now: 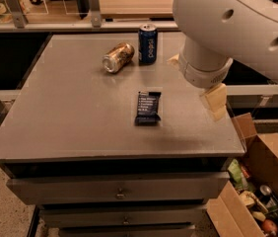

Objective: Move rxbar blueberry near orange can

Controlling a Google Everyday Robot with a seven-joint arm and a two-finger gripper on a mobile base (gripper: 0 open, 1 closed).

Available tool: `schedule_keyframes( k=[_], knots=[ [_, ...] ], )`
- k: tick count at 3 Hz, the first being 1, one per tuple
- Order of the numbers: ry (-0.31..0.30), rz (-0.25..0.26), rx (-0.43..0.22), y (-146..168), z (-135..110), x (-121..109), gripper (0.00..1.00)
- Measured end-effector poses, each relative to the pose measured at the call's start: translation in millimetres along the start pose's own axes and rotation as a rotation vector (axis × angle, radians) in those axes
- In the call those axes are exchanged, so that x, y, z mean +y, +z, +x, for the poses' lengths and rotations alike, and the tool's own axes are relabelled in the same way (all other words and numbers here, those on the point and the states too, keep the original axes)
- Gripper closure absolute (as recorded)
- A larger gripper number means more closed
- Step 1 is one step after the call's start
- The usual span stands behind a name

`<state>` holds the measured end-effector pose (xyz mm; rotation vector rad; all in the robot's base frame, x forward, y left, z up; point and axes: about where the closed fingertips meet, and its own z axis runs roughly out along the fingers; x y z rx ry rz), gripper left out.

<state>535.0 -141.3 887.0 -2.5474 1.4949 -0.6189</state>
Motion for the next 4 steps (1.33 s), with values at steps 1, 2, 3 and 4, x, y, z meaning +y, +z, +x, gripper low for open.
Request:
schedule_keyframes(
  k=[1, 2, 3, 4],
  knots=[
    [-0.107, 0.005, 0.004, 0, -5, -8, 0.00],
    [-0.192, -0.002, -0.013, 6, -11, -14, 0.00],
    [-0.267, -0.021, -0.032, 15, -16, -19, 0.00],
    [-0.328, -0.037, -0.050, 22, -20, -23, 0.00]
  ],
)
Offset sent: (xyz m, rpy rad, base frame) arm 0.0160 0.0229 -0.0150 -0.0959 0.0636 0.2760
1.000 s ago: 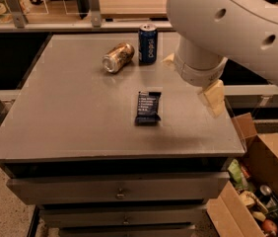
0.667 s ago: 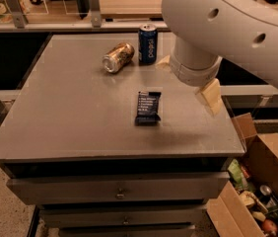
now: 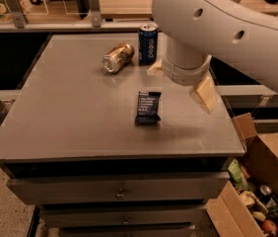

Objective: Move rxbar blueberry near orange can

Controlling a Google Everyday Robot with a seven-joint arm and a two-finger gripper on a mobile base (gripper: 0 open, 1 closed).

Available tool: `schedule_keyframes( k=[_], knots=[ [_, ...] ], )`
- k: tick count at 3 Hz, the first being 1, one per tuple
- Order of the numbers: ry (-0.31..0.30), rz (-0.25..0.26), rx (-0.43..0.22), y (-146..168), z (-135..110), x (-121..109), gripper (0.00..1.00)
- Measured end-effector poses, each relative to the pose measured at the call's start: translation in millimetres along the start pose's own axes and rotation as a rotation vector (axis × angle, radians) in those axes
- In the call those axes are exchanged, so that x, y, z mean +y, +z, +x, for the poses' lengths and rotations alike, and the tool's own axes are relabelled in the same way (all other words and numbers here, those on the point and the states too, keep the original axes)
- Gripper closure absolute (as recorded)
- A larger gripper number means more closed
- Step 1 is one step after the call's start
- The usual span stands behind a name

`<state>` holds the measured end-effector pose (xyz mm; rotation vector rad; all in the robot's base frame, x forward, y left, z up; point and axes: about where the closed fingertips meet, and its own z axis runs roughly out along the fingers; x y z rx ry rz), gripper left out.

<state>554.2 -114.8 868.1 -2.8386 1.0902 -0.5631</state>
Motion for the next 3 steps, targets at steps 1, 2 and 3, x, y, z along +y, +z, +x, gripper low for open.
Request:
schedule_keyframes(
  k=[1, 2, 3],
  knots=[
    [-0.080, -0.008, -0.022, 10.6, -2.0, -5.2, 0.00],
    [-0.080, -0.008, -0.022, 10.6, -2.0, -5.1, 0.00],
    [-0.110, 0.013, -0.033, 11.2, -0.5, -6.7, 0.00]
  ],
)
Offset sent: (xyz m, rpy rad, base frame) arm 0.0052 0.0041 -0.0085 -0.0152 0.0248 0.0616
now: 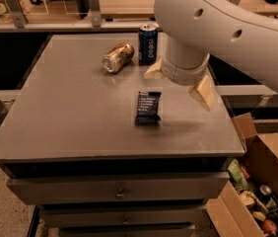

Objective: Move rxbar blueberry near orange can

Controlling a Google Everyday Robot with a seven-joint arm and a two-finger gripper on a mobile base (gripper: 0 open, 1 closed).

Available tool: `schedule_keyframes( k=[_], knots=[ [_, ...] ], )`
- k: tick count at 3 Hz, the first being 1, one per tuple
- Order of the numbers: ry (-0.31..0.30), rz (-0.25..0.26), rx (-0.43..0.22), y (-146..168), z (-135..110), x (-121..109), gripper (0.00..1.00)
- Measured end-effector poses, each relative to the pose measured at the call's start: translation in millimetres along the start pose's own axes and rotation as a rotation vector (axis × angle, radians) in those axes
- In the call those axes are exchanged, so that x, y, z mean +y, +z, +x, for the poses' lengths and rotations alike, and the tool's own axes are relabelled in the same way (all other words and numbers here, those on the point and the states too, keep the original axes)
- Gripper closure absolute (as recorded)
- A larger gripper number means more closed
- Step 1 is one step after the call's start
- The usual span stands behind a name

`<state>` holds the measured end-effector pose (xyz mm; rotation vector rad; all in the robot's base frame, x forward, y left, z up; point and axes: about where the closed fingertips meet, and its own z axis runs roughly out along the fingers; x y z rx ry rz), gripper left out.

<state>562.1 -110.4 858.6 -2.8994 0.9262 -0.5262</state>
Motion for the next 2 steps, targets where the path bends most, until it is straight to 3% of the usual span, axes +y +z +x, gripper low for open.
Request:
schedule_keyframes(
  k=[2],
  knots=[
    [-0.189, 0.003, -0.040, 4.5, -10.2, -16.0, 0.00]
  ],
)
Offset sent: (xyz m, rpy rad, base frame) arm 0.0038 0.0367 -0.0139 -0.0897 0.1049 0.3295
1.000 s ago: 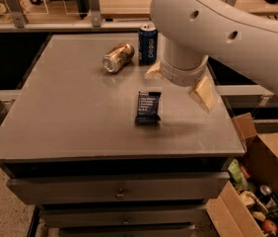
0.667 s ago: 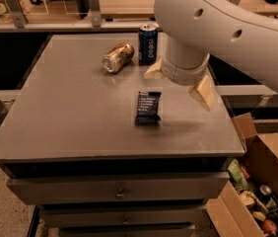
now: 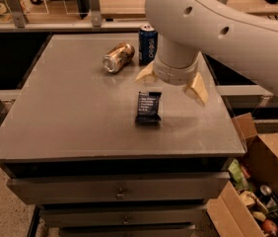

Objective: Move rxbar blueberry near orange can

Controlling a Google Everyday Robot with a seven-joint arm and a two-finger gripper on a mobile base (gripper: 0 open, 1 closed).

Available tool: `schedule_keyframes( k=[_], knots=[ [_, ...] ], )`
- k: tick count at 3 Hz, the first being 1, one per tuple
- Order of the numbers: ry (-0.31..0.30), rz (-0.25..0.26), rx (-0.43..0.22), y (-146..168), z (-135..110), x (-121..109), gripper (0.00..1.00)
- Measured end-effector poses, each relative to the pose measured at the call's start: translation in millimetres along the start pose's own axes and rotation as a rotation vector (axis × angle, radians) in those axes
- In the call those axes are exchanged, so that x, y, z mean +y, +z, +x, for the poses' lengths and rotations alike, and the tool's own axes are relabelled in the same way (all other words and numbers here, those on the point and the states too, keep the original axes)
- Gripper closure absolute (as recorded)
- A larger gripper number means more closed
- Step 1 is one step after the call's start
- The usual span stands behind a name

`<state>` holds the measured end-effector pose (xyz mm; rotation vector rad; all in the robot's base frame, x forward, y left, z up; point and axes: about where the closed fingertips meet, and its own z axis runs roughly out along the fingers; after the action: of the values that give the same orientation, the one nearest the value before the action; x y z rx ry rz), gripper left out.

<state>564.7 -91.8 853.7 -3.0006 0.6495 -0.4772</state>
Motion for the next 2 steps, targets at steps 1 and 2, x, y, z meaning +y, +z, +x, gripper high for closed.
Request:
schedule_keyframes(
  k=[1, 2],
  knots=[
    [-0.091, -0.026, -0.032, 6, -9, -11, 0.00],
    [-0.161, -0.039, -0.063, 11, -20, -23, 0.00]
  ],
)
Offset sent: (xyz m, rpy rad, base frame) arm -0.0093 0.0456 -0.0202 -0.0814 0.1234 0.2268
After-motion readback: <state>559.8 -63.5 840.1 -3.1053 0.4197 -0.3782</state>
